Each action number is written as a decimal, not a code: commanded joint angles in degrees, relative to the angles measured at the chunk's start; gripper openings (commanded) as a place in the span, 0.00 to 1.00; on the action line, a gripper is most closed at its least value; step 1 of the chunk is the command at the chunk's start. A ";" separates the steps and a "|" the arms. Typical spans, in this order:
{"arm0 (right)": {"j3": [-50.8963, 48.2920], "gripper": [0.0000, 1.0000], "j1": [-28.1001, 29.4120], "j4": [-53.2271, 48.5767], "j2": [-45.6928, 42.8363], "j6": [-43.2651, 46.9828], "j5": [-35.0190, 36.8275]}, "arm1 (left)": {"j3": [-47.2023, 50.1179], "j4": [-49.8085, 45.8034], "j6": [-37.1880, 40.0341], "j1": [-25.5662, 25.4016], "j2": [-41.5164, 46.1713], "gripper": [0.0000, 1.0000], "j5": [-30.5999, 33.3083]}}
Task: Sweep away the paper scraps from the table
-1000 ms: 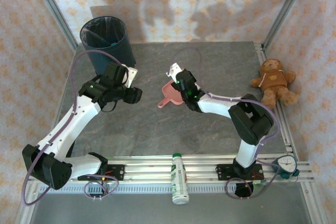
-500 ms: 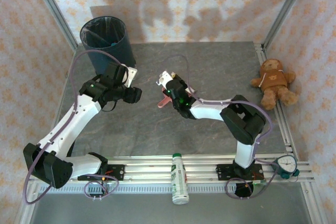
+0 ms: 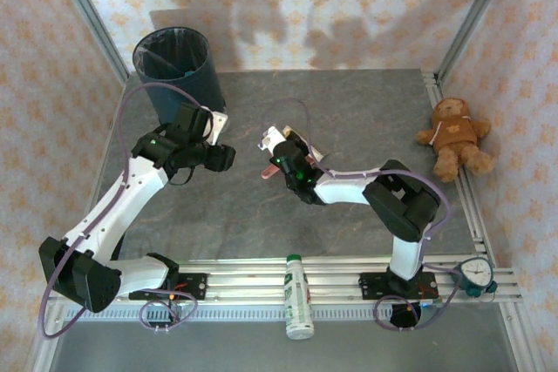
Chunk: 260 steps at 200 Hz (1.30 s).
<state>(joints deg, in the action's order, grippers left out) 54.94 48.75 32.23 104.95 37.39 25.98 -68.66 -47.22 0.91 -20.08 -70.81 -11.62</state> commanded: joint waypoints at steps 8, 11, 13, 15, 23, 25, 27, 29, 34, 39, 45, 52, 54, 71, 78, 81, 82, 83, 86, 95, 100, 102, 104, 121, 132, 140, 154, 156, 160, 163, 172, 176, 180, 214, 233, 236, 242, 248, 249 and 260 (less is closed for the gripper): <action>-1.06 0.33 0.55 -0.73 -1.75 -2.38 0.81 | 0.26 -0.21 -0.08 0.65 -0.74 0.62 0.17; -1.06 0.34 0.55 -0.85 -1.78 -2.47 0.71 | 0.23 -0.22 -0.09 0.65 -0.72 0.62 0.16; -1.13 0.34 0.55 -0.92 -1.83 -2.53 0.62 | 0.25 -0.24 -0.07 0.65 -0.80 0.62 0.18; -1.14 0.35 0.55 -1.00 -1.85 -2.57 0.58 | 0.28 -0.19 -0.08 0.65 -0.82 0.62 0.23; -1.27 0.36 0.62 -1.20 -1.93 -2.73 0.36 | 0.27 -0.27 -0.08 0.65 -0.82 0.62 0.25; -1.24 0.37 0.64 -1.20 -1.89 -2.77 0.38 | 0.24 -0.31 -0.02 0.65 -0.82 0.62 0.32; -1.24 0.37 0.64 -1.25 -1.93 -2.87 0.34 | 0.21 -0.32 -0.03 0.65 -0.78 0.62 0.31; -1.30 0.37 0.71 -1.28 -1.96 -2.90 0.31 | 0.27 -0.35 -0.03 0.65 -0.81 0.62 0.31; -1.39 0.38 0.69 -1.39 -2.02 -2.96 0.22 | 0.20 -0.33 0.05 0.65 -0.78 0.62 0.39; -1.49 0.39 0.77 -1.46 -2.17 -3.15 0.17 | 0.28 -0.34 -0.03 0.65 -0.82 0.62 0.49; -1.58 0.39 0.82 -1.54 -2.24 -3.34 0.08 | 0.21 -0.41 -0.03 0.65 -0.87 0.62 0.56; -1.88 0.41 0.87 -1.60 -2.39 -3.48 -0.29 | 0.20 -0.41 0.10 0.65 -0.90 0.62 0.47; -1.92 0.41 0.90 -1.63 -2.38 -3.51 -0.42 | 0.24 -0.41 0.07 0.61 -0.91 0.62 0.55; -2.18 0.43 1.06 -2.40 -2.82 -4.14 -1.15 | 0.25 -0.38 0.16 0.65 -0.93 0.62 0.67; -2.20 0.44 1.14 -2.97 -3.01 -4.41 -1.64 | 0.20 -0.49 0.19 0.65 -1.00 0.62 0.73; -2.28 0.44 1.20 -3.20 -3.07 -4.57 -1.63 | 0.18 -0.50 0.21 0.65 -1.04 0.62 0.76; -2.29 0.45 1.23 -3.26 -3.12 -4.63 -1.68 | 0.19 -0.50 0.18 0.65 -1.02 0.62 0.78; -2.29 0.45 1.24 -3.28 -3.10 -4.70 -1.70 | 0.19 -0.55 0.16 0.65 -1.06 0.62 0.84; -2.41 0.45 1.32 -3.37 -3.24 -4.89 -1.83 | 0.16 -0.57 0.15 0.65 -1.04 0.62 0.89; -2.72 0.46 1.43 -3.64 -3.53 -5.19 -2.47 | 0.18 -0.59 0.28 0.65 -1.08 0.62 0.83; -2.96 0.47 1.52 -3.66 -3.67 -5.29 -2.80 | 0.14 -0.53 0.31 0.65 -1.05 0.62 0.83; -3.10 0.47 1.52 -3.66 -3.67 -5.37 -2.91 | 0.18 -0.51 0.30 0.65 -1.04 0.62 0.88; -3.20 0.47 1.52 -3.60 -3.69 -5.39 -3.07 | 0.15 -0.50 0.32 0.65 -1.05 0.62 0.91; -3.82 0.48 1.61 -3.72 -4.13 -6.02 -4.19 | 0.18 -0.63 0.39 0.63 -1.12 0.62 0.84; -3.96 0.49 1.61 -4.38 -4.42 -6.42 -4.96 | 0.10 -0.63 0.40 0.65 -1.25 0.62 0.87; -4.11 0.50 1.61 -4.69 -4.74 -6.78 -5.51 | 0.11 -0.76 0.41 0.65 -1.33 0.62 0.83; -4.59 0.52 1.61 -5.24 -5.20 -7.31 -6.74 | 0.02 -0.85 0.53 0.67 -1.37 0.62 0.81; -4.65 0.52 1.61 -5.24 -5.30 -7.35 -6.91 | 0.00 -0.85 0.51 0.66 -1.36 0.62 0.94; -4.70 0.52 1.68 -5.38 -5.43 -7.54 -7.24 | 0.01 -0.85 0.51 0.65 -1.42 0.62 0.97; -4.79 0.53 1.66 -5.60 -5.49 -7.58 -7.54 | 0.05 -0.83 0.52 0.65 -1.36 0.62 0.96; -4.91 0.53 1.65 -6.37 -5.70 -8.06 -8.35 | -0.06 -0.83 0.57 0.66 -1.40 0.62 0.91; -4.99 0.53 1.66 -6.58 -5.72 -8.19 -8.64 | -0.01 -0.85 0.49 0.66 -1.33 0.62 0.96; -5.09 0.54 1.68 -6.76 -5.84 -8.36 -8.94 | -0.05 -0.85 0.55 0.65 -1.33 0.62 0.90; -5.97 0.57 1.68 -8.18 -6.76 -9.55 -11.30 | 0.04 -0.85 0.66 0.69 -1.40 0.62 1.05; -5.90 0.58 1.65 -10.21 -7.23 -10.28 -13.39 | -0.05 -0.89 0.60 0.66 -1.41 0.62 1.08; -5.90 0.58 1.64 -10.49 -7.26 -10.48 -13.55 | 0.01 -0.94 0.59 0.69 -1.45 0.62 1.15; -5.88 0.58 1.63 -10.89 -7.26 -10.78 -14.04 | -0.06 -0.93 0.66 0.74 -1.51 0.62 1.12; -5.89 0.59 1.62 -11.25 -7.38 -11.03 -14.52 | 0.00 -0.97 0.72 0.72 -1.52 0.62 1.09; -5.89 0.58 1.66 -11.32 -7.34 -11.02 -14.67 | 0.01 -1.00 0.74 0.69 -1.52 0.62 1.12; -5.94 0.59 1.66 -12.08 -7.52 -11.48 -15.89 | -0.07 -1.01 0.74 0.72 -1.58 0.62 1.05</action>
<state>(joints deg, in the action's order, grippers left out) 49.45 50.11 22.85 99.46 28.25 13.21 -68.66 -47.27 1.13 -20.08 -71.92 -11.57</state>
